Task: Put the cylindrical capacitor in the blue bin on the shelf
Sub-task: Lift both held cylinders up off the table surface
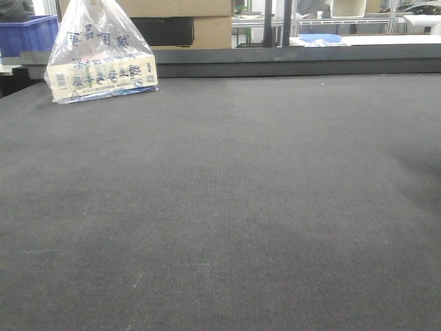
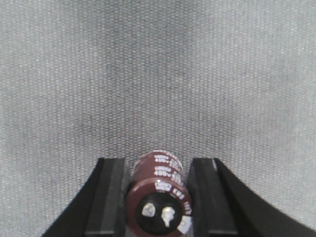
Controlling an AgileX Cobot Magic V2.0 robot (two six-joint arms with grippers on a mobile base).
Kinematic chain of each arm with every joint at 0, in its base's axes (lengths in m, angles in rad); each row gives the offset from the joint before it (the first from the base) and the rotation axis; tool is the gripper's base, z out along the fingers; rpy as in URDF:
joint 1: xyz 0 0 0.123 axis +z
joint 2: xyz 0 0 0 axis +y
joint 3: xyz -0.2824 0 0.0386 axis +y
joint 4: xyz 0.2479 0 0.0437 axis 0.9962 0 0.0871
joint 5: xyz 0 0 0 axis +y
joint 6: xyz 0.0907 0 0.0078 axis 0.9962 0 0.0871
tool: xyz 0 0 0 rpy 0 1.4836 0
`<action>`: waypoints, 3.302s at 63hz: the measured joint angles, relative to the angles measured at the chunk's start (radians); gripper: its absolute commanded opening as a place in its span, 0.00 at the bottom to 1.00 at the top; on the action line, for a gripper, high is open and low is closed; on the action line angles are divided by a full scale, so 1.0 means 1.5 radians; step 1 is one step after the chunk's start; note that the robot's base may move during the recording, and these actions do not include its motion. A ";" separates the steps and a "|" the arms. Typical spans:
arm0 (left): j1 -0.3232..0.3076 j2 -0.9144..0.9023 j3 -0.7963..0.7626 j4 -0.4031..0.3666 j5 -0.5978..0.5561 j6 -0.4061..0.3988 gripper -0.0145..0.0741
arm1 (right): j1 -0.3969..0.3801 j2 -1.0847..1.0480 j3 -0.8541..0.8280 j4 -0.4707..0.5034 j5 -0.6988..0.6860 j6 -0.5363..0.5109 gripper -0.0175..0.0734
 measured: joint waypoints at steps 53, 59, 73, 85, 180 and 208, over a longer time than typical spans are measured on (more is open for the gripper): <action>0.000 0.016 0.068 0.001 -0.089 -0.001 0.34 | 0.000 0.000 0.000 0.008 0.000 0.000 0.01; 0.000 0.016 0.069 0.001 -0.089 -0.001 0.19 | 0.000 0.000 0.000 0.008 0.000 0.000 0.01; 0.000 0.016 0.069 -0.003 -0.090 -0.001 0.04 | 0.000 -0.020 0.001 0.008 -0.002 0.009 0.01; 0.000 -0.053 0.066 -0.031 -0.109 -0.001 0.04 | 0.000 -0.099 0.001 0.008 -0.013 0.015 0.01; 0.000 -0.767 0.306 -0.075 -0.460 0.007 0.04 | 0.000 -0.715 0.193 -0.035 -0.373 0.016 0.01; 0.000 -0.767 0.306 -0.075 -0.460 0.008 0.04 | 0.000 -0.715 0.193 -0.035 -0.374 0.016 0.01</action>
